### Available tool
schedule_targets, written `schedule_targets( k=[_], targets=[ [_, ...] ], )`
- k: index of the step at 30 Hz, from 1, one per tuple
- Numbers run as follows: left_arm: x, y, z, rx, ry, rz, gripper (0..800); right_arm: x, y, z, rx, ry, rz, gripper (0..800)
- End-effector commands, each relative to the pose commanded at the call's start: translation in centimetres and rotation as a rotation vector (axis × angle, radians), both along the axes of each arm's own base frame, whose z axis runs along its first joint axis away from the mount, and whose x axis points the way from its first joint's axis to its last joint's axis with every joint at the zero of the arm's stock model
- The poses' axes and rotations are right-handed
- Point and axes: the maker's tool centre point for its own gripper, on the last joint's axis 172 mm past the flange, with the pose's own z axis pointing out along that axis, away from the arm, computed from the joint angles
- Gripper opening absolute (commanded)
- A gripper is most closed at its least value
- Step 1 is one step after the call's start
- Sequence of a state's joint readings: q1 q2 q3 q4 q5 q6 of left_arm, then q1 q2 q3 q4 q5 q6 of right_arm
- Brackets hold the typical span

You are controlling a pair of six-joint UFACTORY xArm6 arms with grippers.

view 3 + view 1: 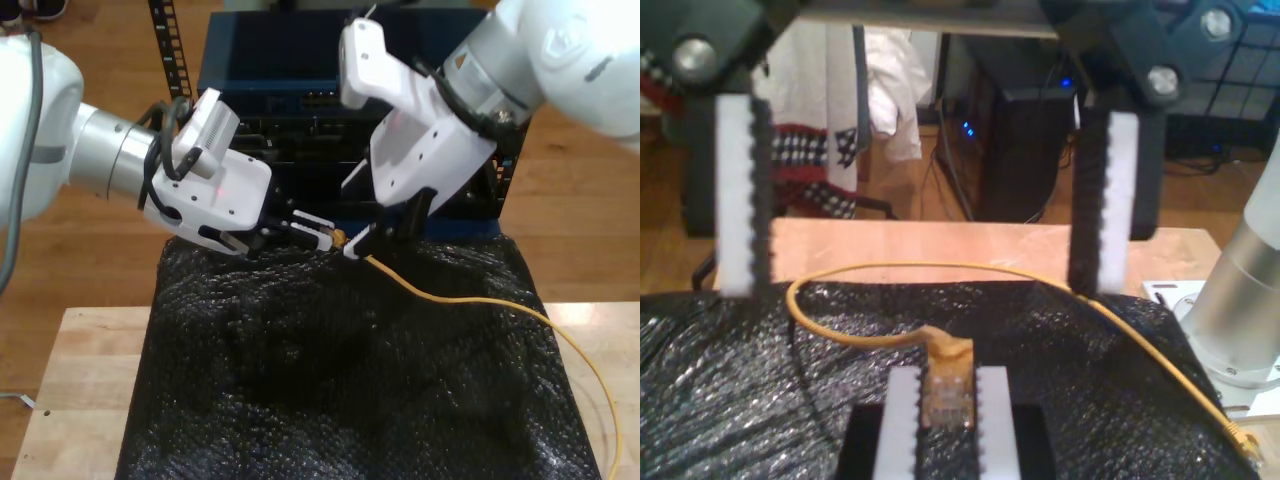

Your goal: Grab the cable and plug it in

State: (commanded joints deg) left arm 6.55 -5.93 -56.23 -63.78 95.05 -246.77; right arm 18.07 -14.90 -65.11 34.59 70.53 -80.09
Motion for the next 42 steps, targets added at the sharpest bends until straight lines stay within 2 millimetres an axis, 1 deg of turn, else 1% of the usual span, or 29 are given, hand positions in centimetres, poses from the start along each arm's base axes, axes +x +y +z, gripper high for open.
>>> schedule_targets(
  k=[5, 8, 10, 14, 18, 20, 24, 27, 33, 36, 39, 42],
  targets=[
    [-0.2, 0.1, 0.4, -0.037, 0.033, 0.001, 3, -0.4, -0.2, 1.8, 0.009, -0.031, 0.006, 800],
    [-1.4, -0.4, 1.2, -0.095, 0.104, -0.037, 3, -0.5, -0.3, 2.6, 0.016, -0.055, 0.011, 800],
    [-1.6, 0.0, 1.7, -0.128, 0.143, -0.033, 2, -0.6, -0.3, 3.3, 0.02, -0.074, 0.018, 799],
    [-1.3, 1.4, 2.1, -0.151, 0.178, -0.006, 3, -1.3, -0.4, 5.2, 0.031, -0.141, 0.052, 799],
    [-1.9, 2.3, 2.7, -0.175, 0.211, -0.011, 3, -2.1, -0.6, 6.8, 0.038, -0.212, 0.099, 799],
    [-2.0, 2.6, 3.0, -0.185, 0.228, -0.006, 3, -2.6, -0.8, 7.4, 0.04, -0.235, 0.112, 799],
    [-1.9, 2.5, 4.5, -0.248, 0.271, -0.002, 3, -3.6, -1.1, 8.7, 0.044, -0.295, 0.146, 799],
    [-2.0, 2.4, 4.9, -0.266, 0.308, -0.003, 5, -4.4, -1.4, 9.2, 0.046, -0.328, 0.158, 799],
    [-2.1, 2.3, 5.0, -0.265, 0.356, 0.003, 5, -4.4, -2.3, 9.4, 0.047, -0.435, 0.16, 799],
    [-2.5, 2.2, 5.2, -0.279, 0.4, 0.0, 5, -4.7, -2.8, 9.8, 0.052, -0.494, 0.145, 799],
    [-2.4, 1.9, 6.4, -0.341, 0.434, 0.006, 6, -5.0, -3.2, 10.3, 0.054, -0.544, 0.139, 799],
    [-2.3, 1.9, 7.2, -0.397, 0.448, 0.002, 6, -5.3, -3.0, 10.9, 0.059, -0.568, 0.152, 799]
  ],
)
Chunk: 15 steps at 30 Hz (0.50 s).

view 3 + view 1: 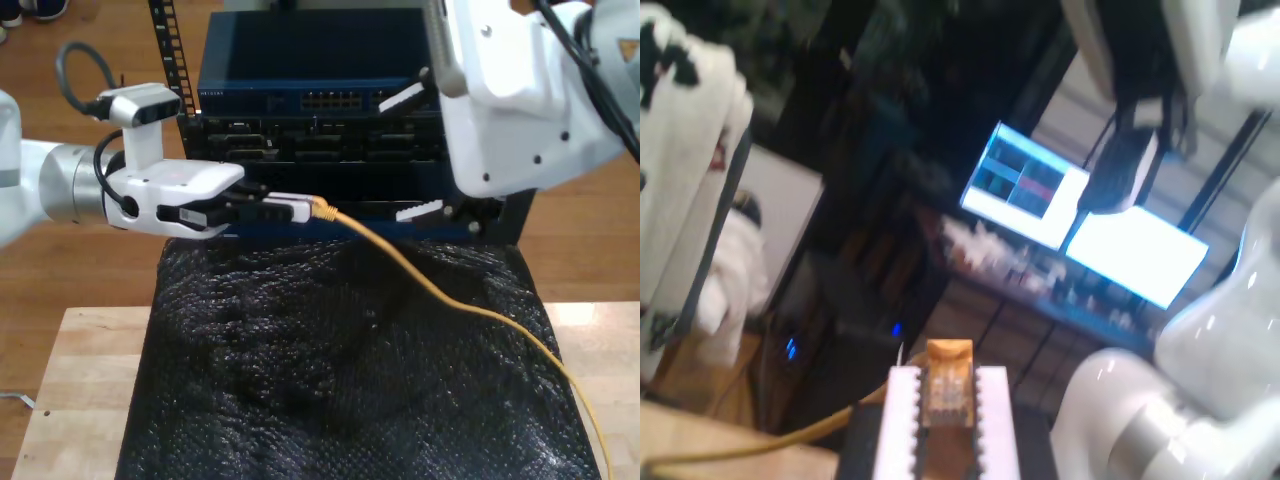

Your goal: Grab the cable and plug it in

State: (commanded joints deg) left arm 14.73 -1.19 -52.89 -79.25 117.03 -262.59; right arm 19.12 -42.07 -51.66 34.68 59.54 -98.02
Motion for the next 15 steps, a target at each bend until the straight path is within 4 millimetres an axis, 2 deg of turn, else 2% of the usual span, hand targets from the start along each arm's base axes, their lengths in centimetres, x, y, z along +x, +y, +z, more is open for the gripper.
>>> schedule_targets(
  k=[5, 11, 15],
  targets=[
    [0.4, 1.5, 0.0, -0.034, 0.026, 0.023, 6, -0.7, 1.5, 0.4, 0.008, -0.022, 0.036, 800],
    [-1.2, 1.6, 0.0, -0.088, 0.067, -0.019, 8, -1.4, 4.8, -0.2, 0.033, -0.078, 0.082, 799],
    [-1.3, 1.7, -0.3, -0.116, 0.096, -0.038, 8, -0.7, 5.7, -0.2, 0.047, -0.143, 0.078, 798]
  ],
)
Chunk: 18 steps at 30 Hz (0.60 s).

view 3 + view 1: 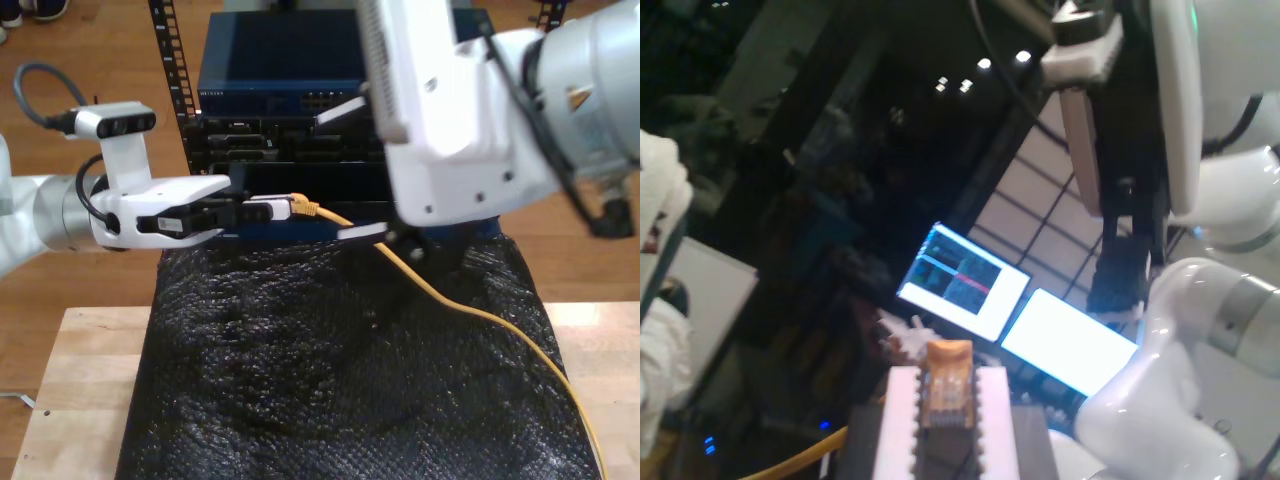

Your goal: Grab the cable and plug it in

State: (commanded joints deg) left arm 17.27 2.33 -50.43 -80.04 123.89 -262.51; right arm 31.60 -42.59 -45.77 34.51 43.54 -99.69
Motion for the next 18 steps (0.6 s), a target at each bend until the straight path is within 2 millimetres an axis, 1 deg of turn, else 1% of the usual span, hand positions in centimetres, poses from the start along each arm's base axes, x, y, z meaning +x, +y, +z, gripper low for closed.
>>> schedule_targets(
  k=[6, 9, 12, 13, 15, 18],
  targets=[
    [0.0, 0.3, 1.6, -0.066, -0.007, -0.003, 8, 0.4, 0.1, 0.0, 0.003, -0.02, -0.004, 798],
    [0.0, 0.5, 1.8, -0.09, 0.0, -0.008, 13, 0.4, 0.1, 0.3, 0.011, -0.037, -0.008, 798],
    [-0.1, 0.6, 1.8, -0.102, 0.007, -0.016, 13, 0.3, 0.5, 0.1, 0.012, -0.041, -0.003, 796],
    [-0.1, 0.6, 1.9, -0.103, 0.009, -0.018, 14, 0.2, 0.6, 0.1, 0.012, -0.04, 0.001, 786],
    [-0.2, 0.6, 2.0, -0.109, 0.009, -0.023, 13, 0.1, 0.7, -0.1, 0.013, -0.04, 0.002, 735],
    [-0.6, 0.8, 2.3, -0.125, 0.013, -0.036, 13, 0.4, 0.8, -0.1, 0.014, -0.044, -0.003, 711]
  ],
)
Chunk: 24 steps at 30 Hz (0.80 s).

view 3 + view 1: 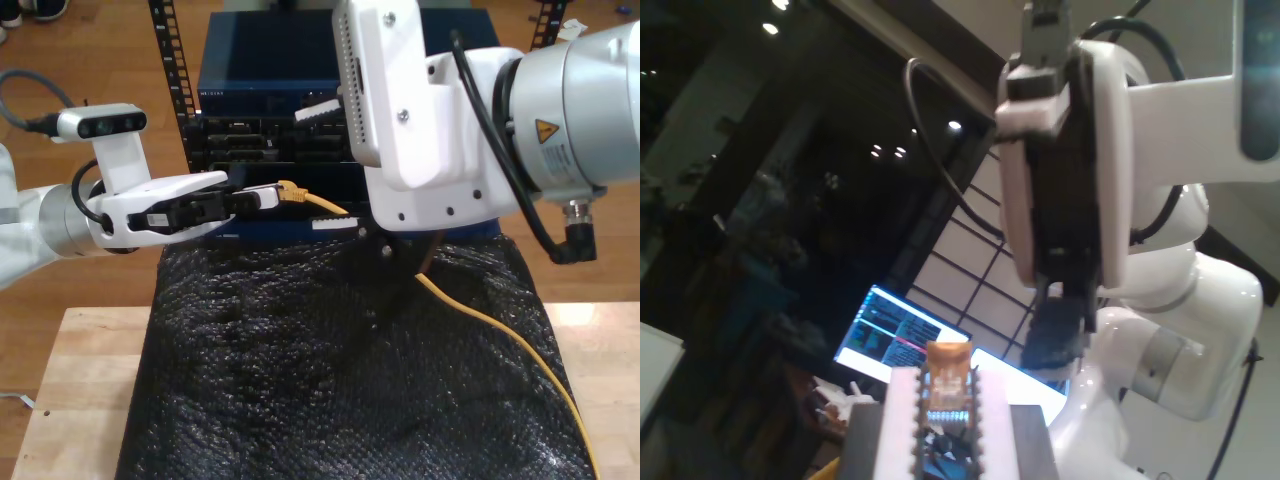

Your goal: Grab the cable and plug it in

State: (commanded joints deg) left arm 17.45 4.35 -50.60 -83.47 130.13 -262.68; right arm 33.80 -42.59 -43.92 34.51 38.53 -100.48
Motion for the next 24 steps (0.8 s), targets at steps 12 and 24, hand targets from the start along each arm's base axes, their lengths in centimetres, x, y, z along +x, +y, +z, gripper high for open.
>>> schedule_targets(
  k=[12, 24],
  targets=[
    [-0.1, 0.9, 0.4, -0.032, 0.087, -0.048, 13, -1.3, 1.4, -0.3, -0.008, -0.007, 0.049, 701],
    [-0.6, 1.4, 0.7, -0.062, 0.113, -0.086, 22, -0.7, 2.3, -1.5, -0.012, -0.013, 0.045, 642]
  ],
)
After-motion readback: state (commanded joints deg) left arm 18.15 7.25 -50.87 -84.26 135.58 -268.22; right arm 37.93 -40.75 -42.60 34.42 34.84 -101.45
